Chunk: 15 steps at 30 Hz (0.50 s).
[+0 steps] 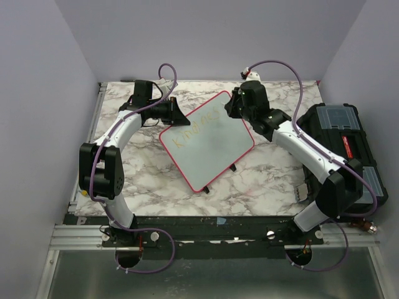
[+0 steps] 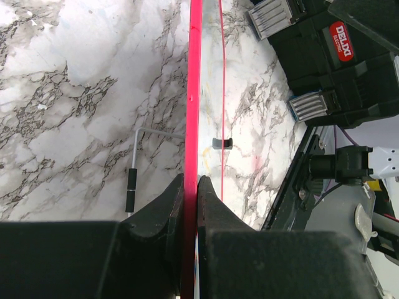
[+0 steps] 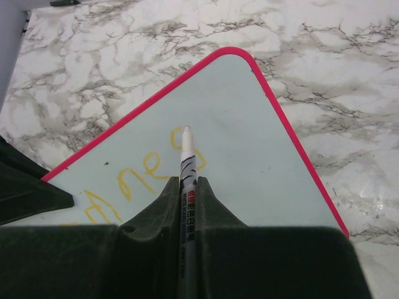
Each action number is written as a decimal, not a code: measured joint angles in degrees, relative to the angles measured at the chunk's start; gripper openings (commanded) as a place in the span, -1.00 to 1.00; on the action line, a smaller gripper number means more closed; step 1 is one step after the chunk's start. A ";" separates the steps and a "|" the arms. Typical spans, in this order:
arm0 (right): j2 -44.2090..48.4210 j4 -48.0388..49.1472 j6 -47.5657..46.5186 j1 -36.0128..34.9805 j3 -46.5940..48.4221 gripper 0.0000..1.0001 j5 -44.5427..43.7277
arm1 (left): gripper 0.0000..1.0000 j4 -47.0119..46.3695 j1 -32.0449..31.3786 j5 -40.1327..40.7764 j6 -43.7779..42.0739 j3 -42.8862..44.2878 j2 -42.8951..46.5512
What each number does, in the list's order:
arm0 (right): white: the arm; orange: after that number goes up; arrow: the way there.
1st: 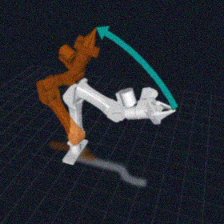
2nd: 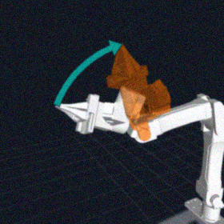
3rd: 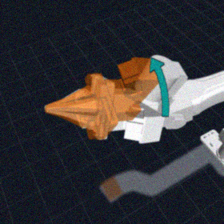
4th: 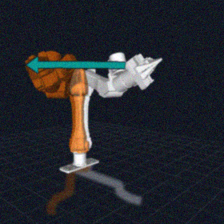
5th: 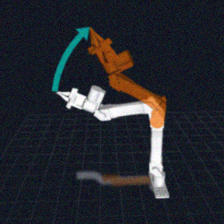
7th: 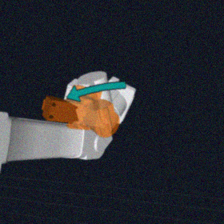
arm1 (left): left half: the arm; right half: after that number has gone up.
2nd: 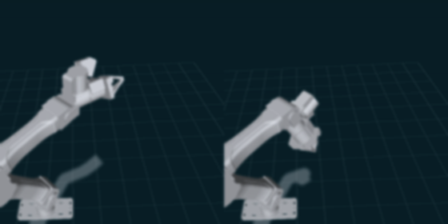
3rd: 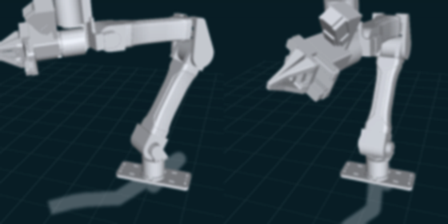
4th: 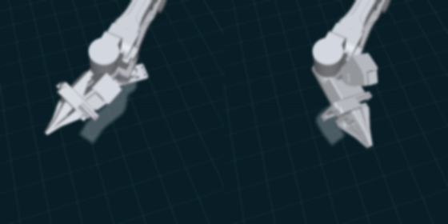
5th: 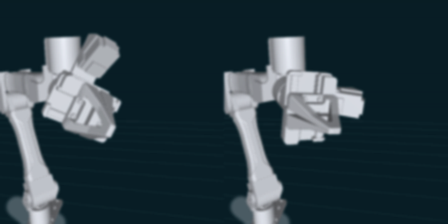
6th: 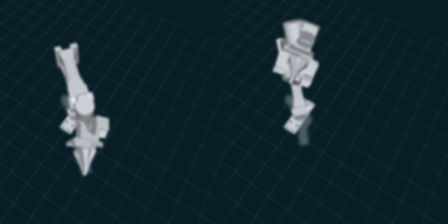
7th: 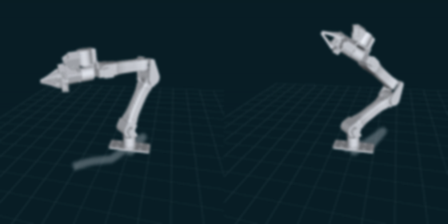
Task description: Write a sentence on the whiteboard
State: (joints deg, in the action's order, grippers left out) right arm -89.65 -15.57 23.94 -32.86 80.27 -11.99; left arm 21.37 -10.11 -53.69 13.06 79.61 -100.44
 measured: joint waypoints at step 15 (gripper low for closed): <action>-3.91 -1.27 -1.09 0.72 2.14 -0.99 -1.01 | -1.00 0.00 0.00 0.00 0.00 0.00 0.00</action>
State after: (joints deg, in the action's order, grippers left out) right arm -93.56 -16.84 22.85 -32.14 82.41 -12.99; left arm 21.37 -10.11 -53.69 13.06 79.61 -100.44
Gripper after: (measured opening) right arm 0.109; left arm 0.097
